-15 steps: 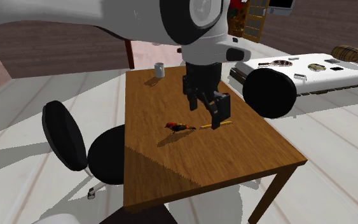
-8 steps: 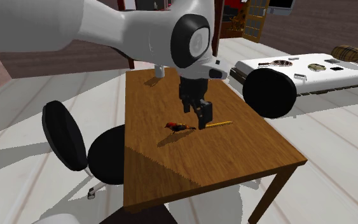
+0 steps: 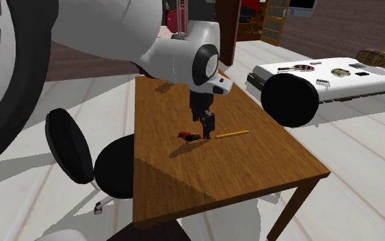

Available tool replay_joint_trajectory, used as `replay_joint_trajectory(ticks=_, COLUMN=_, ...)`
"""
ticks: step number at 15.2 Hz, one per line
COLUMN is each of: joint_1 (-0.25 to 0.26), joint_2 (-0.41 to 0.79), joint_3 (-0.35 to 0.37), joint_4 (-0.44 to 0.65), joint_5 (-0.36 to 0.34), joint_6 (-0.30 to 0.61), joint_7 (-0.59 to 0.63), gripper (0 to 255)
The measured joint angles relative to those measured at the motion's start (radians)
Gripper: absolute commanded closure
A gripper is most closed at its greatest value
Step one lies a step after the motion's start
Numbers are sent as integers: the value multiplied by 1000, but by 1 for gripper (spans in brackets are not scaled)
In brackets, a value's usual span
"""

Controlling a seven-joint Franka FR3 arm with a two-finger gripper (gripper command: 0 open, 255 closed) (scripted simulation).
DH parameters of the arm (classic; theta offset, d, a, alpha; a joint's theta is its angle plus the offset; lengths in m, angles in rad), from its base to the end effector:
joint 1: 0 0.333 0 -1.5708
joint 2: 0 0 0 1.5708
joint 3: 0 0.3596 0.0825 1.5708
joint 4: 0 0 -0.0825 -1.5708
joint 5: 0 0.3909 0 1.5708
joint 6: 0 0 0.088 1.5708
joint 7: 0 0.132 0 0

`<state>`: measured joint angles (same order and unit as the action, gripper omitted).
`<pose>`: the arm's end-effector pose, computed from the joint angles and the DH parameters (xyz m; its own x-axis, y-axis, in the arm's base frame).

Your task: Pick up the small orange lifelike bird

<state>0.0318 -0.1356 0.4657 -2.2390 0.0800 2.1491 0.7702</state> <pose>0.4414 0.2505 0.4376 0.9496 -0.3129 0.0180 -0.3124 -0.9495 -0.0281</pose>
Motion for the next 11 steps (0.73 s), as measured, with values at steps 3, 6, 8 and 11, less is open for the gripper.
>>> replay_joint_trajectory(ticks=3, joint_1=7, joint_2=121, joint_3=27, joint_4=60, joint_5=-43, joint_6=42, joint_7=92, gripper=0)
replay_joint_trajectory(ticks=6, joint_1=24, joint_2=248, joint_3=38, joint_4=127, joint_5=-96, joint_6=82, joint_7=183, gripper=0)
replay_joint_trajectory(ticks=8, joint_1=48, joint_2=334, joint_3=39, joint_4=186, joint_5=-133, joint_6=96, joint_7=247, gripper=0)
replay_joint_trajectory(ticks=11, joint_1=83, joint_2=441, joint_3=29, joint_4=265, joint_5=-173, joint_6=108, joint_7=319, gripper=0)
